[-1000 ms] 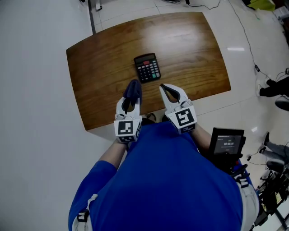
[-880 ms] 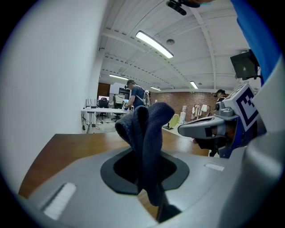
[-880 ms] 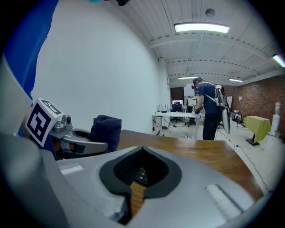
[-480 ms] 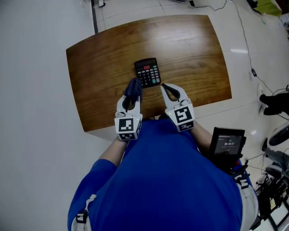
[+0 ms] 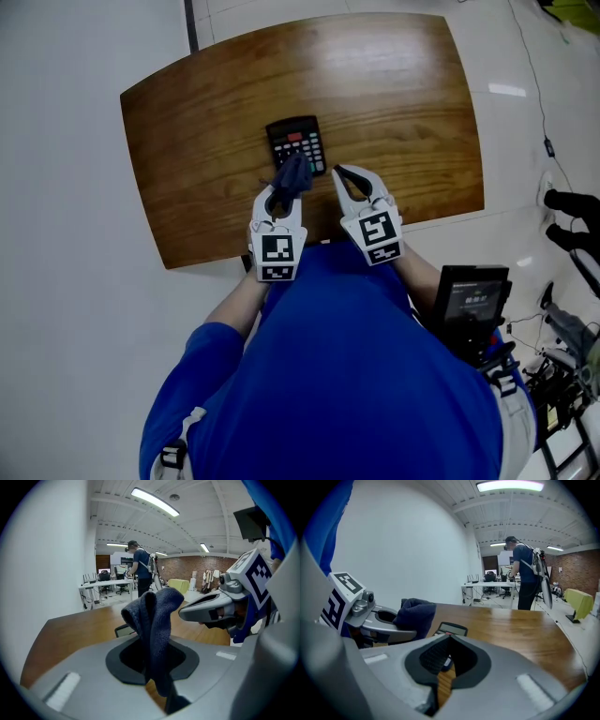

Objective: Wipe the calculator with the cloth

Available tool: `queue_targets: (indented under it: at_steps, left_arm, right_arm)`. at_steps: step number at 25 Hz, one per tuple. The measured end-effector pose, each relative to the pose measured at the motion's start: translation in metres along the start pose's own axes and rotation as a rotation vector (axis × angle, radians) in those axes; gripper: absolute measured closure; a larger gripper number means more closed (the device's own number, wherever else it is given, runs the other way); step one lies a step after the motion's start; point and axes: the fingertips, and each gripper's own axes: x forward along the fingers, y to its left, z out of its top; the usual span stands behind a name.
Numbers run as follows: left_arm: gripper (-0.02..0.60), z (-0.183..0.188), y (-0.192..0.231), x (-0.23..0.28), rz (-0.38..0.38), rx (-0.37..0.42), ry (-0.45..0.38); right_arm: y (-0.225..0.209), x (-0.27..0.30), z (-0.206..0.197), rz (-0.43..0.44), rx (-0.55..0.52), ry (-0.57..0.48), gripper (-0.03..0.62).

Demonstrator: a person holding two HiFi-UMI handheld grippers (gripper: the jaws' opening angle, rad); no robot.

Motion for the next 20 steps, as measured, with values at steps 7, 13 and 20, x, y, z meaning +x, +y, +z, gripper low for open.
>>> queue_targets:
  at_steps: [7, 13, 20]
  left_arm:
    - [0.520, -0.014, -0.014, 0.013, -0.018, 0.121, 0.110]
    - [0.520, -0.038, -0.043, 0.015, -0.039, 0.233, 0.207]
    - [0.520, -0.046, -0.053, 0.029, -0.058, 0.297, 0.244]
  right_arm:
    - [0.005, 0.001, -0.005, 0.021, 0.002, 0.024, 0.592]
    - [0.012, -0.008, -0.024, 0.047, 0.009, 0.054, 0.592]
    - [0.003, -0.005, -0.025, 0.035, -0.009, 0.069, 0.592]
